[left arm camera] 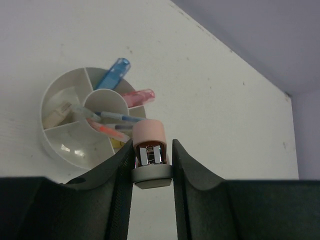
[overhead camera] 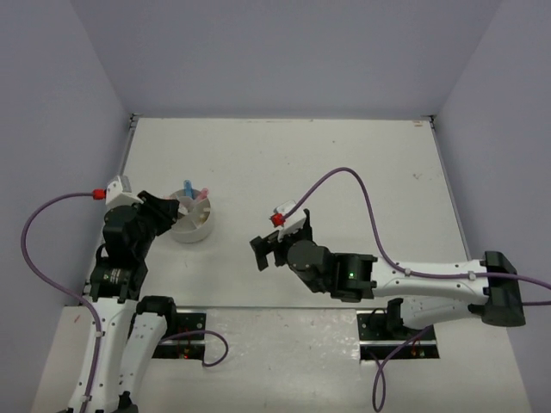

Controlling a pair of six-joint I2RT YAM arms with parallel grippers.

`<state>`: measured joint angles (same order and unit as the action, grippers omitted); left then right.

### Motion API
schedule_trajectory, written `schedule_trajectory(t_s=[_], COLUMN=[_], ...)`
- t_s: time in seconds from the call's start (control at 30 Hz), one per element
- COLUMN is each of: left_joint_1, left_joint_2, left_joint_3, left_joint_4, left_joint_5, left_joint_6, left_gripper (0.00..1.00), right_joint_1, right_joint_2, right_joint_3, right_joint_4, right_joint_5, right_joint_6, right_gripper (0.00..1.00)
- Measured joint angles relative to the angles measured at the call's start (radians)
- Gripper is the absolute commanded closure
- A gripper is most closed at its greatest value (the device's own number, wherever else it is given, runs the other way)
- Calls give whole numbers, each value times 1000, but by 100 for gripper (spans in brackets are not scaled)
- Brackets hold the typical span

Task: Sort the stationery into containers
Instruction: Place the stapler in the storage box.

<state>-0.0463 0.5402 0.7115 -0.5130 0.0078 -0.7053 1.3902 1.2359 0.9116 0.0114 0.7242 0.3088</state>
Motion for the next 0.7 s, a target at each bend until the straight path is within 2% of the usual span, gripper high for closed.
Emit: schedule_trajectory(t_s=[0.1, 0.33, 0.53, 0.7], left_joint_1=[0, 0, 0, 0], left_joint_2=[-36, -48, -107, 3], left_joint_3=[-64, -150, -190, -218], left_joint_4=[-9, -97, -81, -34], left_joint_5=[-114, -281, -358, -347], left_joint_6=[-74, -238, -309, -351], left_gripper=[100, 100, 100, 100], right_joint_1=[-3, -12, -25, -26], right_joint_2=[-107, -310, -364, -368], right_joint_3=[-58, -177, -233, -246], right_joint_4=[-39, -69, -84, -87], right_joint_5=[28, 52, 52, 48], right_joint_6=[25, 47, 60, 61], right_gripper=[1, 1, 1, 1])
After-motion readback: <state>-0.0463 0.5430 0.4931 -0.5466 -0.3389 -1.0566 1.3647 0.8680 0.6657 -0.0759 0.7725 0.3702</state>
